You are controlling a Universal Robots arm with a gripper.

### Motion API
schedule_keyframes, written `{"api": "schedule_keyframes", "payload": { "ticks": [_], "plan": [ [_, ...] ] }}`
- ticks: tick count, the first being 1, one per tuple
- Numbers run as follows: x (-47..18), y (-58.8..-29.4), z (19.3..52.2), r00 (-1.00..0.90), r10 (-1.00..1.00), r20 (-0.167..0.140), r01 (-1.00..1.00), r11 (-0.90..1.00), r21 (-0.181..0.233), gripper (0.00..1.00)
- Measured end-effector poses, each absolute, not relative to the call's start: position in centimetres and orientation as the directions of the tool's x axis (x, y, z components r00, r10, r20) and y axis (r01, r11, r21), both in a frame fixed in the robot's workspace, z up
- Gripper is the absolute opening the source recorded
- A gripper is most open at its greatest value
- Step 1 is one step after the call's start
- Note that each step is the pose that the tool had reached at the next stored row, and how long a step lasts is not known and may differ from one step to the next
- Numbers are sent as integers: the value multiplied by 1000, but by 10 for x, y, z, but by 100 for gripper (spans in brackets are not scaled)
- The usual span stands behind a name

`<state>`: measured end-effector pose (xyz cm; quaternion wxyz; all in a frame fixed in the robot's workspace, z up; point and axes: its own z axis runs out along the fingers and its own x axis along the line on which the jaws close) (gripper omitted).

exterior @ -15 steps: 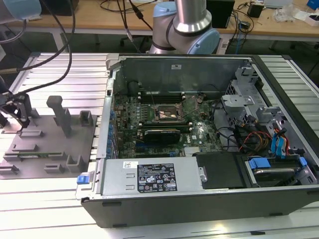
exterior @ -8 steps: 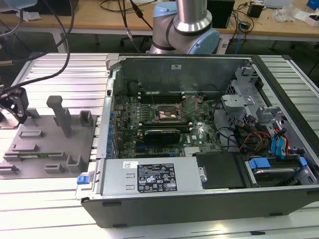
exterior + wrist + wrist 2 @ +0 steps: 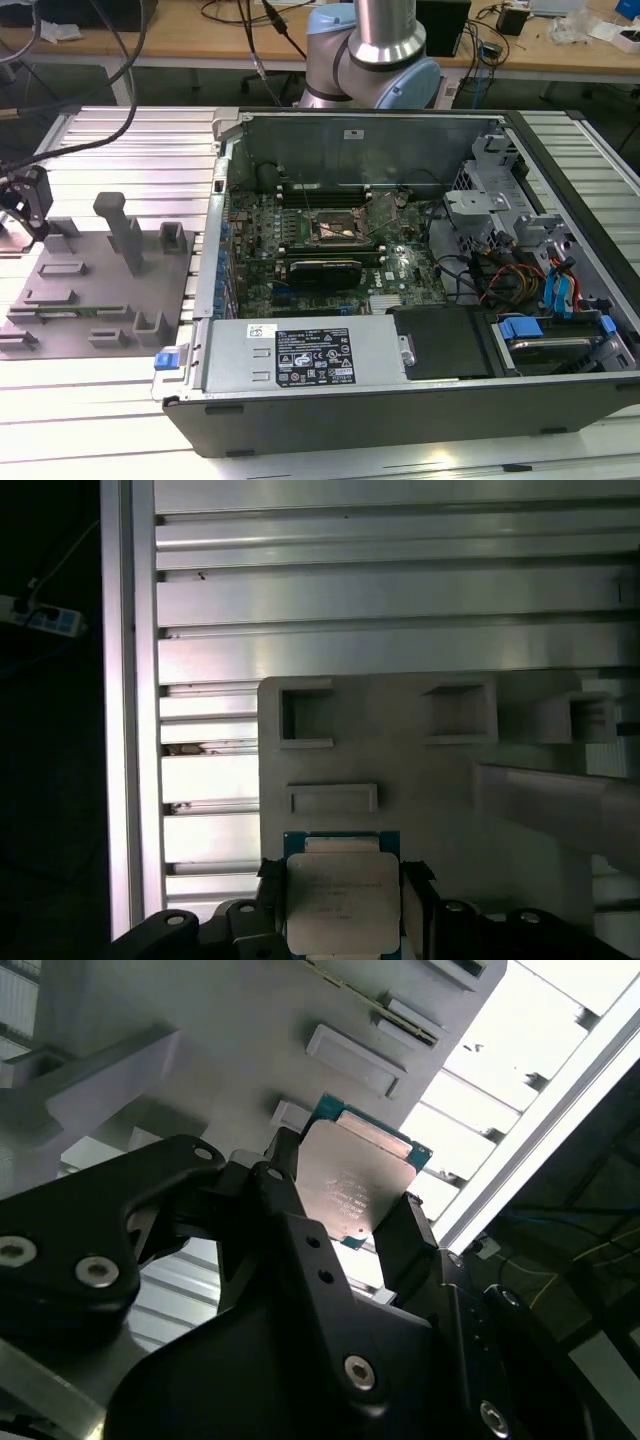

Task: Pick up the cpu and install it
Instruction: 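Pick up the cpu and move it towards the insertion slot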

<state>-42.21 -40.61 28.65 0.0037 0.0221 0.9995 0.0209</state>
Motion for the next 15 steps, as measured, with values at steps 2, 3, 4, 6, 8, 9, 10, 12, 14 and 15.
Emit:
{"api": "schedule_keyframes", "payload": {
  "ticks": [2, 3, 4, 6, 8, 9, 10, 12, 14, 15],
  "plan": [
    [-422, -406, 291, -999, 44, -7, 44, 998, 42, 55],
    [-422, -406, 294, -999, 44, -7, 44, 998, 42, 55],
    [-422, -406, 297, -999, 44, -8, 44, 998, 42, 55],
    [-422, -406, 301, -999, 44, -9, 44, 998, 41, 55],
    [-422, -405, 306, -999, 44, -10, 44, 998, 41, 55],
    [-422, -405, 309, -999, 44, -10, 44, 998, 41, 55],
    [-422, -405, 311, -999, 44, -10, 44, 998, 41, 55],
    [-422, -404, 317, -999, 44, -11, 44, 998, 40, 55],
    [-422, -403, 322, -999, 44, -12, 44, 998, 39, 55],
    [-422, -402, 323, -999, 44, -12, 44, 998, 38, 55]
  ]
}}
